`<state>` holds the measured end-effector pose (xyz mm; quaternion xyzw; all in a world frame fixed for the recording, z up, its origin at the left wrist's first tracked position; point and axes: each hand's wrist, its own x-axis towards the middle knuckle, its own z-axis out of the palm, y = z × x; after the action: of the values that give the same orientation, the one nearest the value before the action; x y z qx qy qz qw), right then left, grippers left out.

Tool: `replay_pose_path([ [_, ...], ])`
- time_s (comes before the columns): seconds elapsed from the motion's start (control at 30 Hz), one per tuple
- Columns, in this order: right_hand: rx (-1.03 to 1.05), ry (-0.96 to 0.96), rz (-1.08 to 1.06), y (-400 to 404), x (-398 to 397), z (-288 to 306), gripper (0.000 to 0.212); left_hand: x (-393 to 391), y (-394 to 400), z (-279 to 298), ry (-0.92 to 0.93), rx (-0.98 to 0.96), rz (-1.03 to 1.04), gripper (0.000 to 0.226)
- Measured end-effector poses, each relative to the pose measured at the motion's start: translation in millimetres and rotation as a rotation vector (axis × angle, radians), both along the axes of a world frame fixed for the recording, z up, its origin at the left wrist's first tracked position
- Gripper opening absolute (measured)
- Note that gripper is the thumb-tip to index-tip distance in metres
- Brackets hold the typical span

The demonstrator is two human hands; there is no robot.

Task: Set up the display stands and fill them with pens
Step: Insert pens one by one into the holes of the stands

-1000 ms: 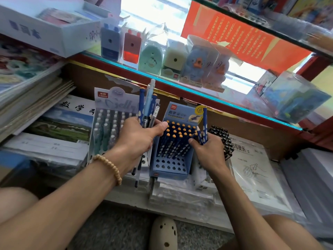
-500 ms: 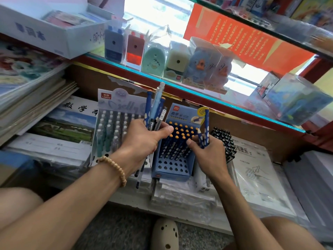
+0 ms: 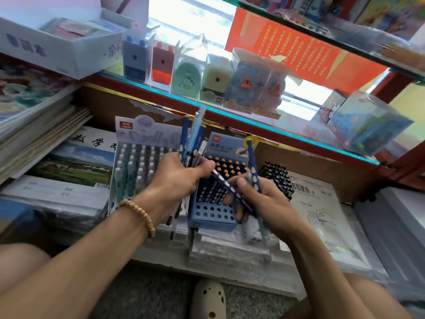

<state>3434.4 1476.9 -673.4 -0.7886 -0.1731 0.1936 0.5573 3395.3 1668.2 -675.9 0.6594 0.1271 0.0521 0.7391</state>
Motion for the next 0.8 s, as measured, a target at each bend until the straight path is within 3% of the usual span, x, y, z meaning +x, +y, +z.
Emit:
replay_pose_path([
  [0.2, 0.201, 0.143, -0.349, -22, 13, -2, 0.032, 6, 9, -5, 0.042, -0.254, 0.146, 0.007],
  [0.33, 0.375, 0.195, -0.448, -19, 14, -4, 0.042, 6, 2, -7, 0.061, -0.265, 0.09, 0.004],
  [0.43, 0.567, 0.238, -0.478, -17, 17, -2, 0.019, 5, -3, -7, 0.086, -0.21, 0.016, 0.004],
  [0.5, 0.635, 0.235, -0.491, -16, 20, -2, 0.015, 3, -5, -10, 0.111, -0.145, -0.03, 0.006],
  [0.67, 0.526, 0.134, -0.538, -16, 18, 7, 0.008, 0, -8, -16, 0.133, 0.025, -0.131, 0.008],
  [0.8, 0.32, -0.125, -0.66, -21, 21, 19, 0.008, 5, -3, -18, 0.142, 0.049, -0.038, 0.008],
])
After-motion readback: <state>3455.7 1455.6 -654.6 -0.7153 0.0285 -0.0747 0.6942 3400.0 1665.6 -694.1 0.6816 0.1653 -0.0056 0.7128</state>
